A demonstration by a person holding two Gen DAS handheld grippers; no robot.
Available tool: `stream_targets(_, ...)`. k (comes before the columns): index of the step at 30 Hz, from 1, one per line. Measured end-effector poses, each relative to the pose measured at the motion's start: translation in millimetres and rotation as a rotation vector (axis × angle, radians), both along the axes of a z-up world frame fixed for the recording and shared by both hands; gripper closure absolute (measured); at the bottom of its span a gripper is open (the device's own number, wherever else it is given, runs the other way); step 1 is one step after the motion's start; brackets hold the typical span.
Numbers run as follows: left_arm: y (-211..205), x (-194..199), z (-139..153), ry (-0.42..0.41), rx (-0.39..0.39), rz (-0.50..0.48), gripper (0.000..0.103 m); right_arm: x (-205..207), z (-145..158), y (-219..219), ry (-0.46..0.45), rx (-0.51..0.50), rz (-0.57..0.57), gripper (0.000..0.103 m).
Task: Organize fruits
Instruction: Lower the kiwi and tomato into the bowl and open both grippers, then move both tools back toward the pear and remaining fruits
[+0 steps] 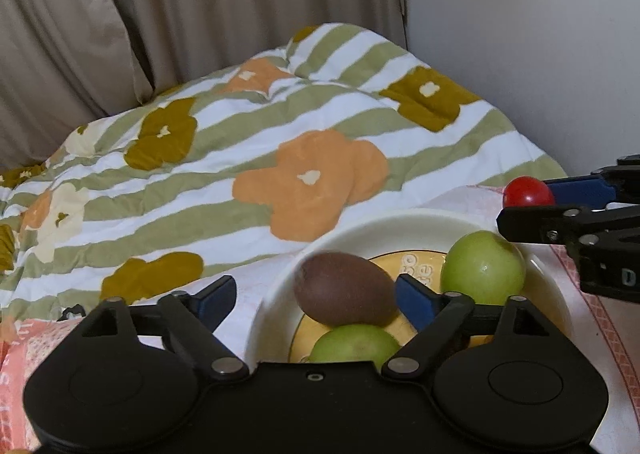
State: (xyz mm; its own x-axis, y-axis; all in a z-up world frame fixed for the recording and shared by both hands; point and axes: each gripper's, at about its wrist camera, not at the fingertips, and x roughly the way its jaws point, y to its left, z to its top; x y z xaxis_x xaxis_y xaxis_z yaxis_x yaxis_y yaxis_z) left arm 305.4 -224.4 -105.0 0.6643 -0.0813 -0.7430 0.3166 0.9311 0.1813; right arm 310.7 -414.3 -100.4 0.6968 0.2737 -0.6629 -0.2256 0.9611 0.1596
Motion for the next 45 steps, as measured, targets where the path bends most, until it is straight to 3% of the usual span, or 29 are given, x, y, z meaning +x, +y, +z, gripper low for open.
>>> stream_targets(9, 33.4, -31.5, 23.8, -0.015, -0.115, 0.087, 0.007, 3.0, 3.8, 17.3, 0.004, -0.039, 0.067, 0.055)
stream_targets(25, 56.7, -59.0, 28.6, -0.022, -0.148, 0.168, 0.007, 21.0, -12.8, 45.0, -0.008, -0.061, 0.149, 0.054)
stream_targets(28, 56.0, -62.5, 28.6, -0.024, -0.146, 0.167, 0.007, 17.6, -10.7, 41.8, -0.017, -0.046, 0.139, 0.018)
stream_targets(31, 55.6, -68.3, 28.2, -0.027, -0.141, 0.166, 0.007, 8.4, -5.0, 36.3, -0.029, -0.025, 0.119, 0.004)
stream_targets(45, 58.4, -101.9, 57.3, -0.076, -0.156, 0.171, 0.007, -47.3, 37.7, 17.8, -0.058, -0.041, 0.03, 0.0)
